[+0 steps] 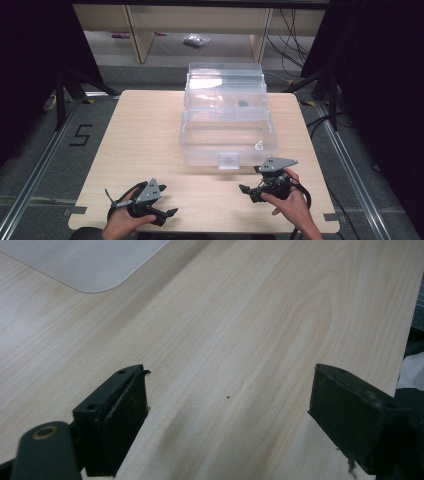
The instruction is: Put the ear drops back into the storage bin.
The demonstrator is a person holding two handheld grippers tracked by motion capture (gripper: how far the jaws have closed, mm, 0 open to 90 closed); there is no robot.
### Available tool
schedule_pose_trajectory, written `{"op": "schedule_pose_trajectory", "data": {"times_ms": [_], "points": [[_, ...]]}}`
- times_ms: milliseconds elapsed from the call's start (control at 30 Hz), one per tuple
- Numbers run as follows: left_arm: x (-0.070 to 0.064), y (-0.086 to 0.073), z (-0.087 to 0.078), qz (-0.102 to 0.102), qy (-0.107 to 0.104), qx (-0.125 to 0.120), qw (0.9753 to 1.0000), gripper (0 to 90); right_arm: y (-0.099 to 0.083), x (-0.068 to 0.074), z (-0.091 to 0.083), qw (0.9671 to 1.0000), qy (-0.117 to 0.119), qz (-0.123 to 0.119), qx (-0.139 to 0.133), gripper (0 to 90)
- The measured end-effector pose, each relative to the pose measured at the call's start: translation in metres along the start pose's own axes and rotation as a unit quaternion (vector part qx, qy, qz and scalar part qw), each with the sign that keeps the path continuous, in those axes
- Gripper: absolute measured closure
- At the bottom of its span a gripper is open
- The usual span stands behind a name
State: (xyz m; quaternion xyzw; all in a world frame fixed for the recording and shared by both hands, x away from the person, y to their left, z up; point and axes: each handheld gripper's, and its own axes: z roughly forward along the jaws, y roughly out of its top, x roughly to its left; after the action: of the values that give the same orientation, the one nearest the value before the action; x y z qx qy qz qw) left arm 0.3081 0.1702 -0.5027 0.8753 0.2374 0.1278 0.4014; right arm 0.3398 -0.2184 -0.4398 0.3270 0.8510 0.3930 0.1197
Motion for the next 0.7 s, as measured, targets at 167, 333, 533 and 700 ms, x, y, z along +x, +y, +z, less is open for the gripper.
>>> {"op": "schedule_pose_trajectory", "data": {"times_ms": [167,333,533,700], "points": [[0.000,0.000,0.000,0.000,0.000,0.000,1.0000,15.0,-0.003,0.003,0.001,1.0000,0.003,0.001,0.002,16.7],[0.000,0.000,0.000,0.000,0.000,0.000,1.0000,15.0,-0.007,0.004,0.002,1.0000,0.008,-0.003,0.004,16.7],[0.000,0.000,0.000,0.000,0.000,0.000,1.0000,15.0,-0.009,0.004,0.002,0.9999,0.009,-0.004,0.002,16.6],[0.000,0.000,0.000,0.001,0.000,0.000,1.0000,15.0,-0.012,0.006,0.001,0.9999,0.007,0.004,0.006,16.7]]}}
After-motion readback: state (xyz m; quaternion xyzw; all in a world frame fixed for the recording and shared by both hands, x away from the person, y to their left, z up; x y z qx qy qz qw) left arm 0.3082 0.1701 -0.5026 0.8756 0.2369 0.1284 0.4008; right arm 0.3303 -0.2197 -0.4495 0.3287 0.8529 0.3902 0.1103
